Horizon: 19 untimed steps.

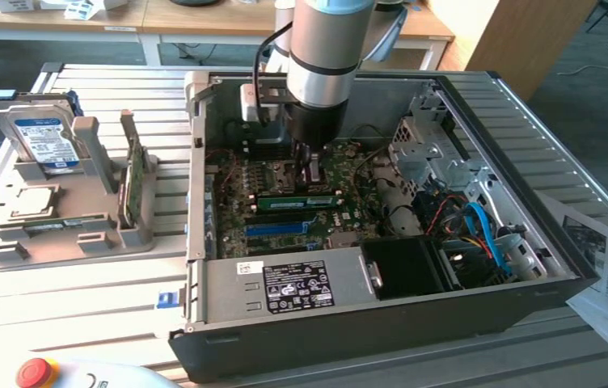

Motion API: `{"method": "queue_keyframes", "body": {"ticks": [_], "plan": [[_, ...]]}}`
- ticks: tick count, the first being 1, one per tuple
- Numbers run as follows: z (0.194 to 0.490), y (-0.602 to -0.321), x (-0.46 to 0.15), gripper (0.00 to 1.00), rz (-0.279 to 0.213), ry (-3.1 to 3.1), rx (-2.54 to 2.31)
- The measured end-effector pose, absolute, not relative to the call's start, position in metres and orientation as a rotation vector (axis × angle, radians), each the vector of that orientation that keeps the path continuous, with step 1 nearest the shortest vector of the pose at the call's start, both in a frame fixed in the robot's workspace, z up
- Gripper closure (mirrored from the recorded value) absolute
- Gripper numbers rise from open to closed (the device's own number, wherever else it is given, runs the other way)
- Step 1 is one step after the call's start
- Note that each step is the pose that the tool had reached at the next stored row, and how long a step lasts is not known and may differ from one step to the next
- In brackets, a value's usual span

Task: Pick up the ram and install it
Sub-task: 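Press down the ram until it locks into place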

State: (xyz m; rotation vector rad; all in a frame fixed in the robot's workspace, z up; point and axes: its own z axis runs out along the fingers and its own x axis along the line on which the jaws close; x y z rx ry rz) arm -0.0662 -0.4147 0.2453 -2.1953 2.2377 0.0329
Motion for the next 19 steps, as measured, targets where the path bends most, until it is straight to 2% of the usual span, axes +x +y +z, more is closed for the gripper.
{"method": "queue_keyframes", "body": {"ticks": [19], "plan": [[0.2397,-0.4148,-0.0697,0.89,0.033,2.238,-2.195]]}}
